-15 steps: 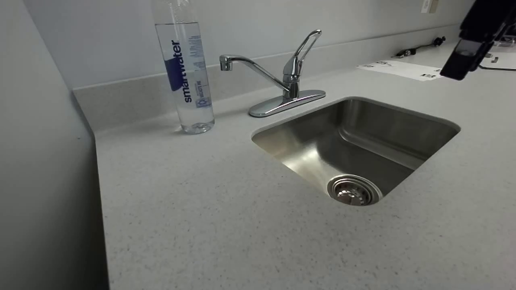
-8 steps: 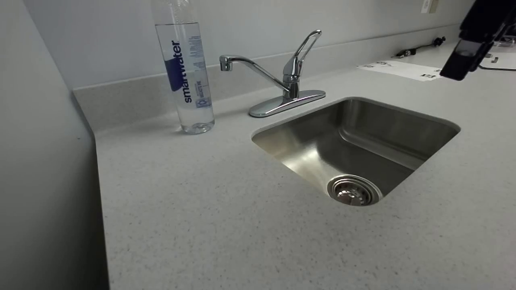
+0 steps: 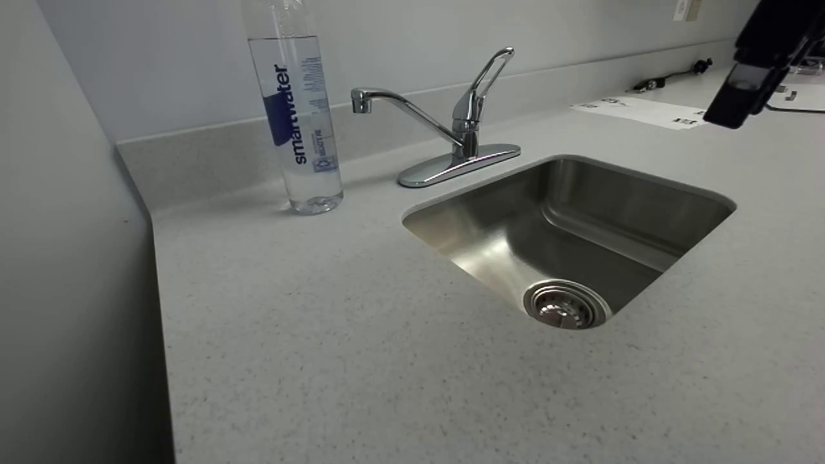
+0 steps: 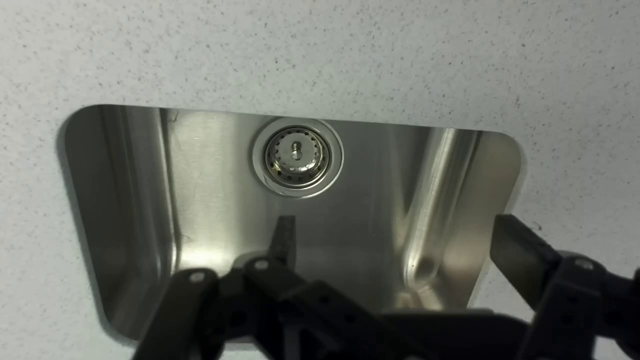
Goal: Slide the tap to the center of the sink and press down the tap handle
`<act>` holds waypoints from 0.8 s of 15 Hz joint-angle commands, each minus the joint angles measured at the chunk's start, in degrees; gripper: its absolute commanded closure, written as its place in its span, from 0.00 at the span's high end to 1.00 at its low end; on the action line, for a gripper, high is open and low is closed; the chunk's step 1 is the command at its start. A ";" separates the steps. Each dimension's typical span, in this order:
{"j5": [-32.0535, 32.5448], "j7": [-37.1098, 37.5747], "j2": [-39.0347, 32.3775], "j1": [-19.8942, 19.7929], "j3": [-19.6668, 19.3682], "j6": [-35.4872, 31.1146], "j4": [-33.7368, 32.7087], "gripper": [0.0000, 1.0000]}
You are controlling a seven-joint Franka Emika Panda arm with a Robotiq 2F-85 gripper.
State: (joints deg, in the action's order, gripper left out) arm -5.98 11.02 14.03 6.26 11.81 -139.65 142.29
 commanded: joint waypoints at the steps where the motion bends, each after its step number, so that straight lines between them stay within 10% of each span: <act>1: 0.23 -0.51 -0.55 0.47 -1.29 0.81 -0.86 1.00; 12: 1.60 -6.25 -10.89 -0.49 -4.91 -1.94 -10.94 1.00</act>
State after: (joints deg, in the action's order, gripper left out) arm -5.76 7.12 8.04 5.76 7.35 -139.88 136.12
